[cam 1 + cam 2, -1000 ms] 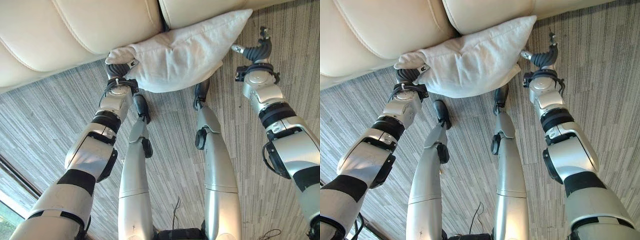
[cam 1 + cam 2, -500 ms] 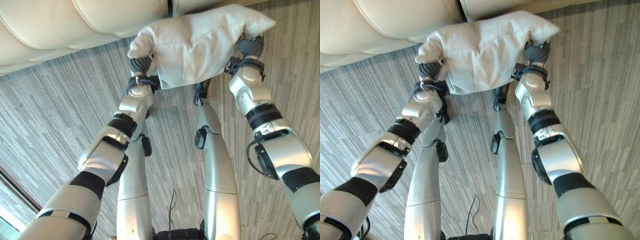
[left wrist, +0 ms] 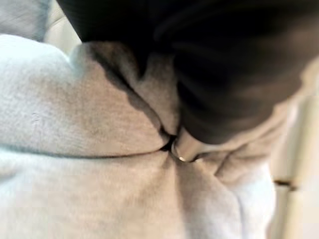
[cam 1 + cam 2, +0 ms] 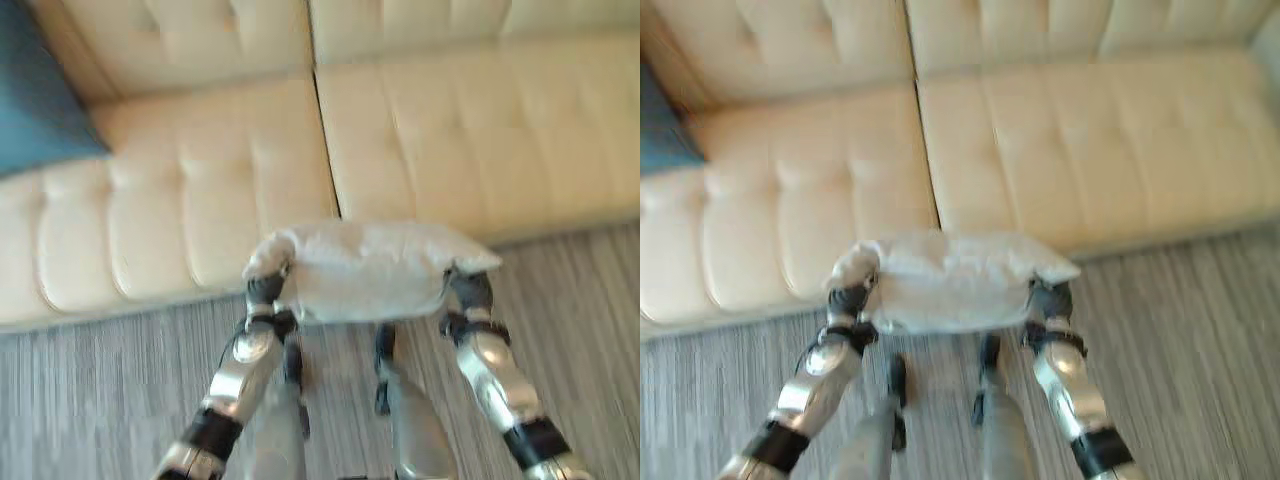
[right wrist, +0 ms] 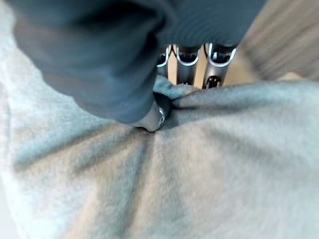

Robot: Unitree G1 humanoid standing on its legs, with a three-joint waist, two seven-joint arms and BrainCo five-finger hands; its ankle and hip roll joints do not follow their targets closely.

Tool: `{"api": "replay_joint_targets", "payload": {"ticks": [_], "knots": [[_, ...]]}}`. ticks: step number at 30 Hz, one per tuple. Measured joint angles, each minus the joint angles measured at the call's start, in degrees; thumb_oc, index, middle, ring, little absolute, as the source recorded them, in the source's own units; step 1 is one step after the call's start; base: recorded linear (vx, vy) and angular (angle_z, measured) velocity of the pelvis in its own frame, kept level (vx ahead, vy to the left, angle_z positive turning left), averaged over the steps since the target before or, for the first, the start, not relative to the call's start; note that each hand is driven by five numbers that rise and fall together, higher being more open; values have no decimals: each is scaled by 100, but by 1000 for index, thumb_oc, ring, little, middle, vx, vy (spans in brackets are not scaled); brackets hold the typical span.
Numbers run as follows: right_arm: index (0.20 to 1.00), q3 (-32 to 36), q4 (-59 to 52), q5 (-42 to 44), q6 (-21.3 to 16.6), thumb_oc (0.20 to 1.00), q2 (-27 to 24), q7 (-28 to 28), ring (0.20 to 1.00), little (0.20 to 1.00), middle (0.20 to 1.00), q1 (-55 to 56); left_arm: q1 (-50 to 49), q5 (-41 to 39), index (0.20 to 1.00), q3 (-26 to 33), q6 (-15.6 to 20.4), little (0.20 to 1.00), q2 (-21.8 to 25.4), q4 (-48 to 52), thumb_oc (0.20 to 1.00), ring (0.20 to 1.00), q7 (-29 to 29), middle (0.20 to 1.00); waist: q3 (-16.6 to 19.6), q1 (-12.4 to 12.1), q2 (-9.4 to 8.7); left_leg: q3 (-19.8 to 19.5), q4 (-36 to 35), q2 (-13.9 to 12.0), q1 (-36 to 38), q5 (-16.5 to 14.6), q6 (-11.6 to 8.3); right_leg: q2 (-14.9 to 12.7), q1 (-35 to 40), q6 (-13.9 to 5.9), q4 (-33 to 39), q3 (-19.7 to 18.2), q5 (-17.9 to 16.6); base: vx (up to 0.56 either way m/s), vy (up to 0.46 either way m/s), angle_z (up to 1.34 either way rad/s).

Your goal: Pick up all the scattered cushions and arrange them neatly on the sofa.

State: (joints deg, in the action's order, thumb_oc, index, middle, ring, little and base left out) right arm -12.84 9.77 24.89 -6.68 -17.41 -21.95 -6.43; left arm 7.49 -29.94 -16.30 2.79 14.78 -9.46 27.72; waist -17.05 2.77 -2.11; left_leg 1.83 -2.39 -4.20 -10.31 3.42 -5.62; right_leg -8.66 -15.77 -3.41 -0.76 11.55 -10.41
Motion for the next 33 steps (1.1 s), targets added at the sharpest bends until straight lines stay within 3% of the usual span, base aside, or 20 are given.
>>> {"api": "replay_joint_targets", "payload": {"ticks": [4,8,13,20,21,22,23,24,25,26,27,28,30,33], "knots": [[200,56,-161,-787,259,200,-57,345,200,200,200,108,-432,280,200,200,-107,200,284,392,200,200,-224,200,186,-47,-37,-130,-156,114,366,39,26,-91,536,-85,327,131,-63,69,125,22],[200,27,-547,-1396,487,200,-48,791,200,200,200,369,-1068,623,200,600,-185,200,492,839,200,200,-663,200,208,-178,-42,1,-219,146,790,9,75,-76,966,-135,544,72,-127,75,103,-10],[200,189,-884,-1700,606,200,-31,1156,200,200,200,1099,-1869,641,200,710,-412,200,464,1071,200,200,-1229,200,511,-197,-90,128,-222,150,1048,-86,102,-72,1146,-261,546,-47,-1,86,177,-15],[200,517,-1765,-1696,638,200,80,1358,200,200,200,1839,-2089,860,200,734,-481,200,427,1504,200,200,-1332,200,622,-168,-229,207,-35,364,966,-198,248,-282,1025,-330,405,-208,95,29,261,-6],[200,547,-1765,-1696,632,200,84,1353,200,200,200,1843,-2027,860,200,734,-481,200,420,1517,200,200,-1333,200,627,-155,-241,206,101,411,874,-244,299,-345,950,-396,282,-219,155,4,215,3],[200,612,-1796,-1695,627,200,120,1351,200,200,200,1858,-1910,860,200,700,-481,200,446,1507,200,200,-1323,200,590,-133,-338,257,605,619,641,-469,668,-566,796,-523,-4,-222,246,23,175,18],[200,691,-1852,-1696,577,200,-31,1328,200,200,200,1838,-1828,861,200,597,-467,200,382,1531,200,200,-1321,200,468,-43,-123,351,1137,881,428,-735,950,-735,301,-712,-1030,-257,87,35,118,-19],[200,647,-1832,-1698,588,200,-32,1324,200,200,200,1808,-1857,861,200,605,-468,200,411,1533,200,200,-1293,200,446,-63,-132,431,1282,926,371,-888,919,-728,154,-661,-1174,-198,-111,82,88,-50],[200,539,-1841,-1696,588,200,-57,1287,200,200,200,1703,-1816,862,200,651,-462,200,381,1527,200,200,-1211,200,393,-116,2,507,1473,814,312,-1027,941,-747,-62,-661,-1606,-236,-120,85,-52,-57],[200,474,-1826,-1695,587,200,-63,1275,200,200,200,1686,-1789,863,200,688,-460,200,376,1480,200,200,-1157,200,337,-94,86,488,1509,750,294,-1044,954,-691,-205,-626,-1935,-366,88,135,-65,-22],[200,440,-1810,-1694,590,200,-64,1255,200,200,200,1689,-1677,871,200,690,-460,200,335,1478,200,200,-1106,200,323,-27,118,419,1458,688,317,-1042,950,-485,-396,-558,-2193,-396,511,251,-131,-22],[200,411,-1829,-1689,589,200,-50,1197,200,200,200,1560,-1545,874,200,718,-438,200,432,1491,200,200,-1027,200,272,-171,155,407,1195,535,300,-1017,906,-88,-408,-649,-1717,-122,883,213,-113,-32],[200,405,-1872,-1688,586,200,-49,1164,200,200,200,1379,-1425,880,200,730,-442,200,494,1468,200,200,-993,200,263,-155,68,417,803,537,328,-909,817,80,-243,-626,-866,463,909,251,-156,-10],[200,433,-1913,-1702,582,200,-78,1043,200,200,200,1278,-1357,910,200,704,-443,200,362,1379,200,200,-960,200,244,-171,52,388,600,573,398,-615,647,370,13,-594,-195,343,829,417,-218,14]]}}
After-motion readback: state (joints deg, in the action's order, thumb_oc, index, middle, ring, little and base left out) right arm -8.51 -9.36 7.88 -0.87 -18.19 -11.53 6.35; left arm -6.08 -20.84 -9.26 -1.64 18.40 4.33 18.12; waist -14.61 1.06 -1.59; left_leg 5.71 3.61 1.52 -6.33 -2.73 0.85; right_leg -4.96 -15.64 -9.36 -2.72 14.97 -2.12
